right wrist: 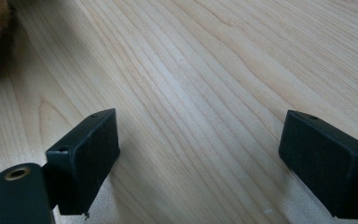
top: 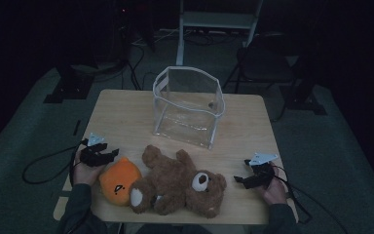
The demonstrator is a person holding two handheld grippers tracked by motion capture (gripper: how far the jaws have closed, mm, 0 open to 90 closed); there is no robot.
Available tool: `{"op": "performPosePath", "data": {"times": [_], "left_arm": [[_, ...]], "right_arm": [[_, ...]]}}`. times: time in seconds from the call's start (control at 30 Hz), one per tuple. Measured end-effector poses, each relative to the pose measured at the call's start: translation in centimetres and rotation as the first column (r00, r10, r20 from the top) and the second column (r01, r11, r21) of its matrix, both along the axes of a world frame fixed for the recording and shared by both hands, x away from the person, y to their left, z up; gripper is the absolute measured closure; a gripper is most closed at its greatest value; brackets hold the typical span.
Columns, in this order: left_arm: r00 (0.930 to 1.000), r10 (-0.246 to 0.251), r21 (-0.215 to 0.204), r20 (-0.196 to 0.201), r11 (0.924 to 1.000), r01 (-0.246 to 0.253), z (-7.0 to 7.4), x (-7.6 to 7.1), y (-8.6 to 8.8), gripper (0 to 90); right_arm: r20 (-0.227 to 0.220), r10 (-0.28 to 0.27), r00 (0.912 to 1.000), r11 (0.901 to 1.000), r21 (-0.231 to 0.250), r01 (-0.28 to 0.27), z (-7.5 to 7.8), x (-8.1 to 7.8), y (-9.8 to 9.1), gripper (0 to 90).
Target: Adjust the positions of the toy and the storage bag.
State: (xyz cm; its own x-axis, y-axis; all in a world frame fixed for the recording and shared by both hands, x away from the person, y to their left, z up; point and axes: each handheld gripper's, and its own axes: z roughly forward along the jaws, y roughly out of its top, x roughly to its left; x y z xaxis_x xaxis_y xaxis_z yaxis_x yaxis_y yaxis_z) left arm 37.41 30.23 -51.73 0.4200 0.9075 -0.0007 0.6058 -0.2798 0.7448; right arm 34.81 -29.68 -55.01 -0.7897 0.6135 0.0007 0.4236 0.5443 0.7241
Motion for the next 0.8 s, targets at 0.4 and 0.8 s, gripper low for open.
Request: {"op": "performPosePath", "data": {"times": [0.4, 0.8], "left_arm": [[0.9997, -0.022, 0.019, 0.006, 0.9996, 0.021, 1.0, -1.3, -0.3, 35.8], [0.9993, -0.034, -0.038, 0.013, 0.9987, 0.034, 1.7, -2.3, -0.1, 29.8]], "right_arm": [[0.002, -0.002, 1.0, 1.0, 0.0, 0.002, 0.0, 0.0, 0.0, 11.4], [0.0, -0.017, 0.9998, 0.9998, 0.0, 0.017, 0.0, 0.0, 0.0, 11.4]]}}
